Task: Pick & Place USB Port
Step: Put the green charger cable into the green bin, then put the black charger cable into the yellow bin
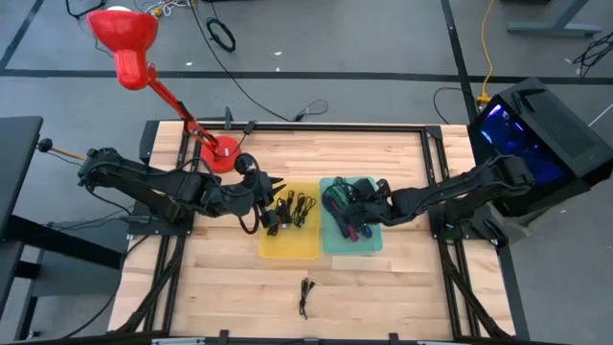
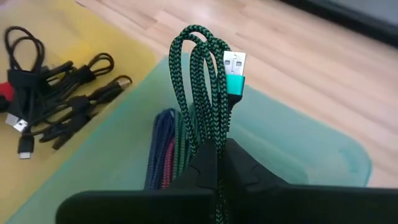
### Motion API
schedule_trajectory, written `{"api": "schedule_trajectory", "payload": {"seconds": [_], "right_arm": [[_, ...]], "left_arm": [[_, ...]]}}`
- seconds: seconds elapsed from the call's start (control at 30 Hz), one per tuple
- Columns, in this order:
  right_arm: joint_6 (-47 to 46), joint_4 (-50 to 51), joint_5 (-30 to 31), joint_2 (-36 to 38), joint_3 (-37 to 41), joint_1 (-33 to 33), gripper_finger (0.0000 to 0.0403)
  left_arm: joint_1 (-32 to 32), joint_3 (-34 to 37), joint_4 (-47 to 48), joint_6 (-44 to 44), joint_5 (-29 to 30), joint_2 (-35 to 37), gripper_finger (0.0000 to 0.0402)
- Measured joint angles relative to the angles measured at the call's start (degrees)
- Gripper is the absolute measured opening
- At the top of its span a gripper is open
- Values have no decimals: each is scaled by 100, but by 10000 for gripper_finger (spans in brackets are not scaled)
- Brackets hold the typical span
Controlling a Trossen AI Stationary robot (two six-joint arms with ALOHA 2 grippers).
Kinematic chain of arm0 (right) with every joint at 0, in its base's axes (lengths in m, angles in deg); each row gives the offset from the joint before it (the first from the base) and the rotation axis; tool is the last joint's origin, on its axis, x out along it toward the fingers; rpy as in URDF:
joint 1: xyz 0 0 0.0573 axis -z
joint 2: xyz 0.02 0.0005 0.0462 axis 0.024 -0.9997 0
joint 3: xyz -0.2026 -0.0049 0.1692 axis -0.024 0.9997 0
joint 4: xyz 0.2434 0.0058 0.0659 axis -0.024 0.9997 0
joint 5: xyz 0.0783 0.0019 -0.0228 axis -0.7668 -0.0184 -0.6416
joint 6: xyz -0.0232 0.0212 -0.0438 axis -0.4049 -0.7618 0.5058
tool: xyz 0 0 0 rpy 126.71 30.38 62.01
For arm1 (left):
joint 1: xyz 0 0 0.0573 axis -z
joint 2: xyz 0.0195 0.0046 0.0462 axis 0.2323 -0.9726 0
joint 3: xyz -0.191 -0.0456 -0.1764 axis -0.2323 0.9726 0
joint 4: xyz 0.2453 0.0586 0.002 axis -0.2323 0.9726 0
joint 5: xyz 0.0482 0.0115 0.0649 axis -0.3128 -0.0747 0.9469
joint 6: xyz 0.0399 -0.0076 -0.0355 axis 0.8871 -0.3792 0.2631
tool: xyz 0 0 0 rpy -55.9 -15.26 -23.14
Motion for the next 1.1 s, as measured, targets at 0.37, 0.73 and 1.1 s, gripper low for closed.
{"api": "schedule_trajectory", "payload": {"seconds": [0.37, 0.73, 1.1], "right_arm": [[509, -1356, -60, 3, 623, 22, 68], [1472, -1480, 184, 28, 623, 227, 144], [2650, -1526, 165, 513, 623, 664, 151]], "left_arm": [[0, 0, -2, -4, -2, 0, 73], [19, 0, 17, -1096, -23, -38, 73], [741, 2, 225, -3699, -1194, -1384, 73]]}}
